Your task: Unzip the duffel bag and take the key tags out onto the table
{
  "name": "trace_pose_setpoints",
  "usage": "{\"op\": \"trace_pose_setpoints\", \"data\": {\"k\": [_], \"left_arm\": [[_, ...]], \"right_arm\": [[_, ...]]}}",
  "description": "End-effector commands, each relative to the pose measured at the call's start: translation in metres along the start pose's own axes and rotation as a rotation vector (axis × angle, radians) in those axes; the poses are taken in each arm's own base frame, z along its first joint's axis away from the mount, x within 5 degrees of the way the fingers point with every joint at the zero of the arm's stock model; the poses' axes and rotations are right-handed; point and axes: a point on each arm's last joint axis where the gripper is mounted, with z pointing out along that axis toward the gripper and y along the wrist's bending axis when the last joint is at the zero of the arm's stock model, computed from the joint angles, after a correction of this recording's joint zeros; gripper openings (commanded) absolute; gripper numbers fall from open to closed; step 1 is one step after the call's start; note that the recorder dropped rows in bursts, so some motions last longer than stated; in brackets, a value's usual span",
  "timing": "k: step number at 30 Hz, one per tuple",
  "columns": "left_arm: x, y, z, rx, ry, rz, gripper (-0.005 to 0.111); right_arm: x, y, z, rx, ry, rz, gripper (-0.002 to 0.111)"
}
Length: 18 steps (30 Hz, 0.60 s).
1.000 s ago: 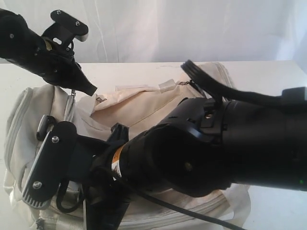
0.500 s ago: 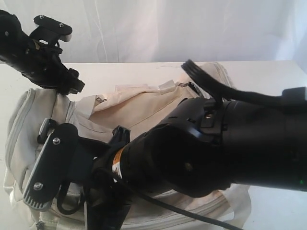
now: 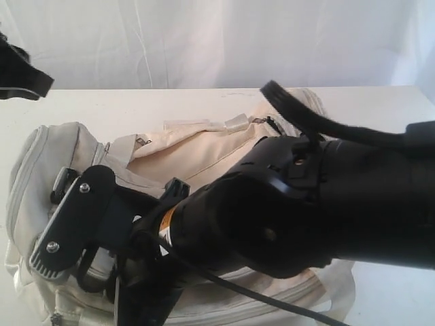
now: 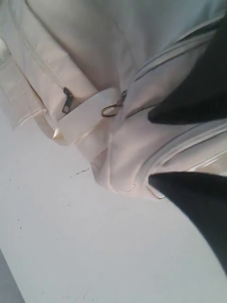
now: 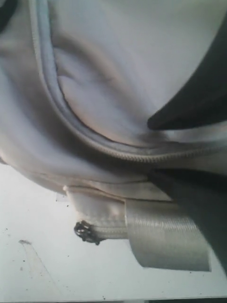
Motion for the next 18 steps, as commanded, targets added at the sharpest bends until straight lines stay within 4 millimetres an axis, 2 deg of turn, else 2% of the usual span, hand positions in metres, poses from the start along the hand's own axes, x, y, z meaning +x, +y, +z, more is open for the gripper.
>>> {"op": "trace_pose_setpoints", "data": {"k": [1,2,4,7,10,12,15,18], "left_arm": [[0.046,-0.008,-0.045,0.042,-0.011,-0.046,0.006],[0.056,-0.01,-0.049,0.052,-0.017,-0.045,0.0],[0.083,-0.015,-0.058,0.068,-0.029,-0.05,0.0],[0.12,-0.023,-0.057,0.089,-0.035,-0.028,0.0],[0.145,-0.027,-0.047,0.081,-0.103,-0.037,0.0],[0.154,-0.03,-0.041,0.091,-0.159,-0.062,0.0],[0.157,-0.032,-0.045,0.102,-0.234,-0.09,0.0],[0.157,-0.032,-0.047,0.105,-0.243,-0.093,0.0]], "right_arm": [[-0.009,0.001,-0.02,0.008,-0.051,0.01,0.056],[-0.009,0.002,-0.023,0.009,-0.057,0.009,0.059],[-0.01,0.003,-0.035,0.008,-0.068,0.005,0.061],[-0.011,0.004,-0.053,0.009,-0.084,0.003,0.061],[-0.007,0.002,-0.066,0.044,-0.053,0.079,0.061],[0.001,-0.004,-0.072,0.127,0.028,0.127,0.061],[0.012,-0.017,-0.079,0.275,0.162,0.175,0.059],[0.014,-0.022,-0.085,0.32,0.23,0.18,0.056]]}}
